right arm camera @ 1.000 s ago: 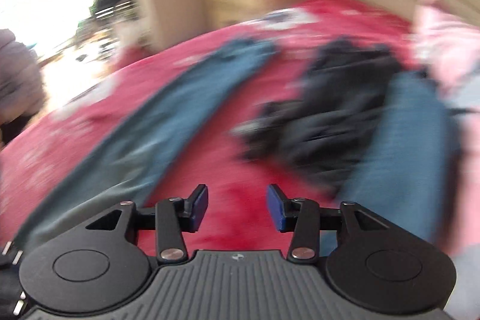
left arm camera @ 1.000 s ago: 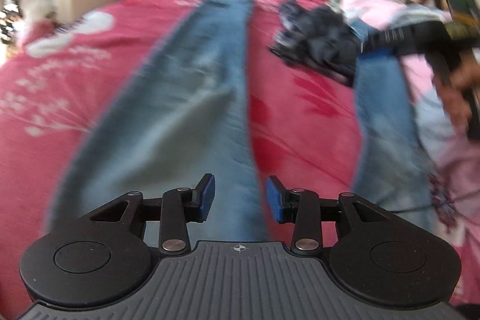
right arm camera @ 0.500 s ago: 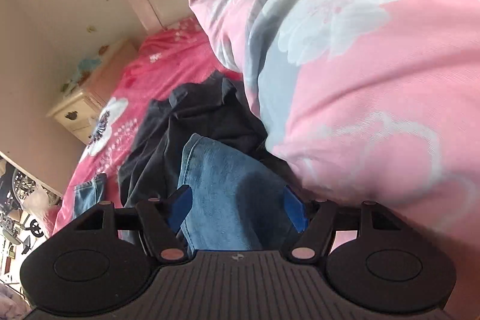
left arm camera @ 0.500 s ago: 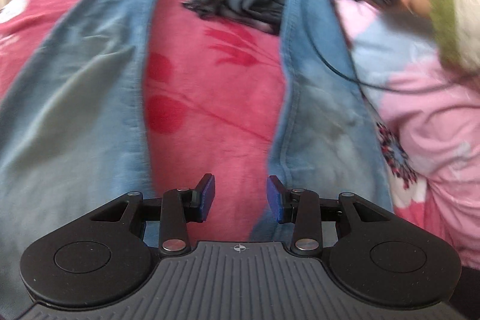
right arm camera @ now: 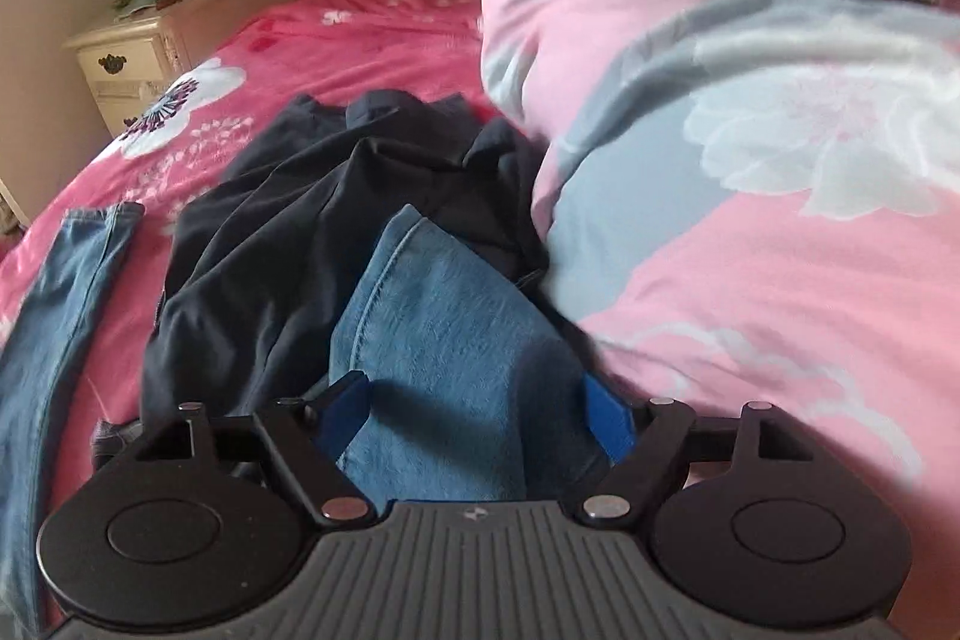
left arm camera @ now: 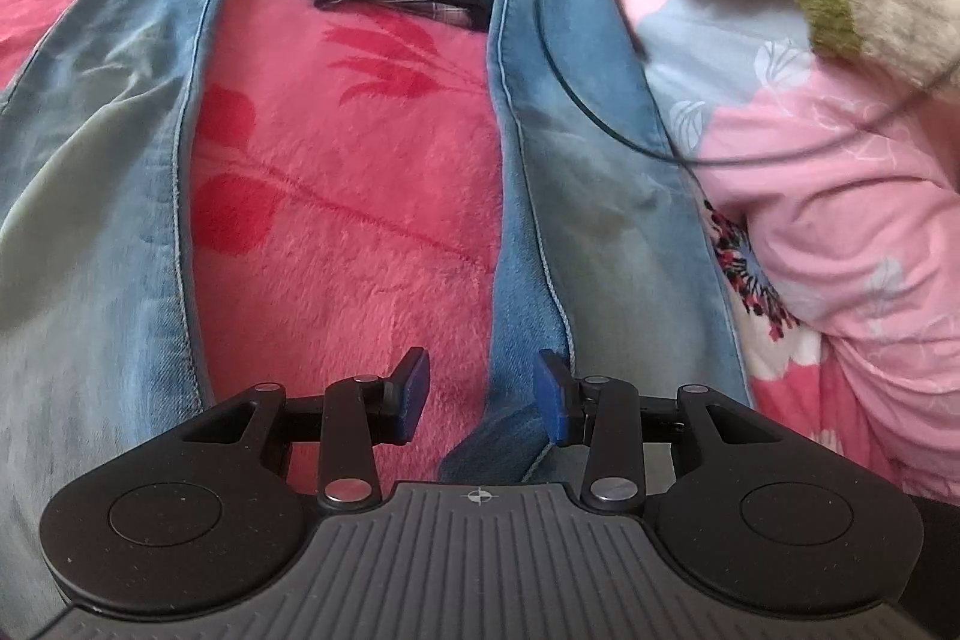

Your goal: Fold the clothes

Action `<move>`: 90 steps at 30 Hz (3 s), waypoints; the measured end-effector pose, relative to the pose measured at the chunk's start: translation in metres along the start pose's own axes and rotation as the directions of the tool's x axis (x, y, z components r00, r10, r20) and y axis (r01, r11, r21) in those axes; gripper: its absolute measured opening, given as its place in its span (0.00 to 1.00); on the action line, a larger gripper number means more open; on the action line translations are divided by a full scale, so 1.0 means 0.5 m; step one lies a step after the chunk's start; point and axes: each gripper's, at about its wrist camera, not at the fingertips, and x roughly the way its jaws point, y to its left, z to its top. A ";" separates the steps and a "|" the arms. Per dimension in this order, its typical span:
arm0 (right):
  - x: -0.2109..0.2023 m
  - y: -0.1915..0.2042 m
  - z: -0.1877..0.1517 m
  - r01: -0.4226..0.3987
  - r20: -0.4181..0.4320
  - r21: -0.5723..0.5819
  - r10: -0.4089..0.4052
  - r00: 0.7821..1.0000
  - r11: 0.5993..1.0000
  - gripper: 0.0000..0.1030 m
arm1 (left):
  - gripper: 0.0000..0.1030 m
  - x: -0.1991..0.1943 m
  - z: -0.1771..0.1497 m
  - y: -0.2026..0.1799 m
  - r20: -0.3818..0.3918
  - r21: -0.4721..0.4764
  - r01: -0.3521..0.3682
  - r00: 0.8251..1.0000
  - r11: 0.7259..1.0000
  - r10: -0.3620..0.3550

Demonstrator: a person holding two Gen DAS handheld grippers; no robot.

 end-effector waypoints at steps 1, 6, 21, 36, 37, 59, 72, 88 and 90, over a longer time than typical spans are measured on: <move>-0.002 0.001 0.000 0.003 0.007 -0.006 -0.003 1.000 1.000 0.42 | 0.37 -0.002 -0.001 0.001 0.002 -0.004 -0.001 1.000 1.000 0.001; -0.075 0.002 -0.025 -0.057 0.112 -0.043 0.062 0.992 0.997 0.07 | 0.37 -0.012 -0.003 0.014 0.013 -0.041 -0.002 1.000 0.999 0.002; -0.238 0.205 -0.382 -0.214 -0.091 -0.838 0.257 0.962 0.501 0.45 | 0.37 -0.010 -0.007 0.024 0.011 -0.054 -0.016 1.000 0.998 0.017; -0.052 0.236 -0.079 -0.417 -0.219 -0.481 0.355 0.909 0.771 0.65 | 0.37 -0.001 -0.013 0.027 -0.005 -0.061 -0.024 1.000 0.998 0.023; -0.030 0.249 -0.074 -0.418 -0.256 -0.493 0.332 0.908 0.763 0.65 | 0.37 -0.001 -0.013 0.028 -0.006 -0.062 -0.023 1.000 0.998 0.022; -0.213 0.090 0.057 -0.180 0.227 -0.580 0.369 0.901 0.795 0.04 | 0.37 0.007 -0.011 0.036 -0.034 -0.129 -0.026 0.999 0.991 0.022; -0.421 -0.102 0.099 -0.414 0.390 -0.414 0.569 0.724 0.811 0.04 | 0.45 0.030 0.033 0.054 -0.008 -0.209 0.085 0.996 0.974 -0.089; -0.525 -0.118 0.106 -0.504 0.426 -0.436 0.664 0.615 0.746 0.04 | 0.46 0.084 0.079 0.040 0.060 -0.217 0.182 0.983 0.959 -0.173; -0.526 -0.115 0.111 -0.510 0.422 -0.443 0.673 0.607 0.737 0.04 | 0.34 0.094 0.077 0.046 0.047 -0.249 0.192 0.981 0.949 -0.187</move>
